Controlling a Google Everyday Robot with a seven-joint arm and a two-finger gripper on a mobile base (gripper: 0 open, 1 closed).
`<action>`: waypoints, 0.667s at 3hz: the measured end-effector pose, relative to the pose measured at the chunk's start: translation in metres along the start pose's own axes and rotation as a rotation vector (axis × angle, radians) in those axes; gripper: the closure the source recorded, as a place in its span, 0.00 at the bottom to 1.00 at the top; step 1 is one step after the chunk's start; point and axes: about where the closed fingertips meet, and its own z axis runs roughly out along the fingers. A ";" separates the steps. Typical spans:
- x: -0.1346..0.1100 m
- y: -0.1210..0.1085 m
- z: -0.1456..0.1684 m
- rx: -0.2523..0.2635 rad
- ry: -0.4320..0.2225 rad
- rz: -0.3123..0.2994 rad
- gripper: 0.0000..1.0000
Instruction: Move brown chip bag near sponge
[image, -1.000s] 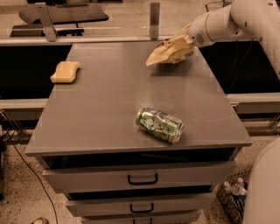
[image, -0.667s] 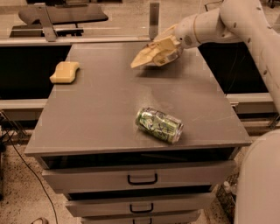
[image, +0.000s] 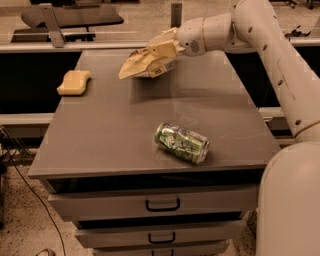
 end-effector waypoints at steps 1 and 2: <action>-0.012 0.020 0.015 -0.072 -0.053 0.014 1.00; -0.018 0.041 0.031 -0.131 -0.091 0.042 1.00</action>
Offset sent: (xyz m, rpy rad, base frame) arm -0.0517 0.0657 -0.0068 0.1287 0.1054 0.1884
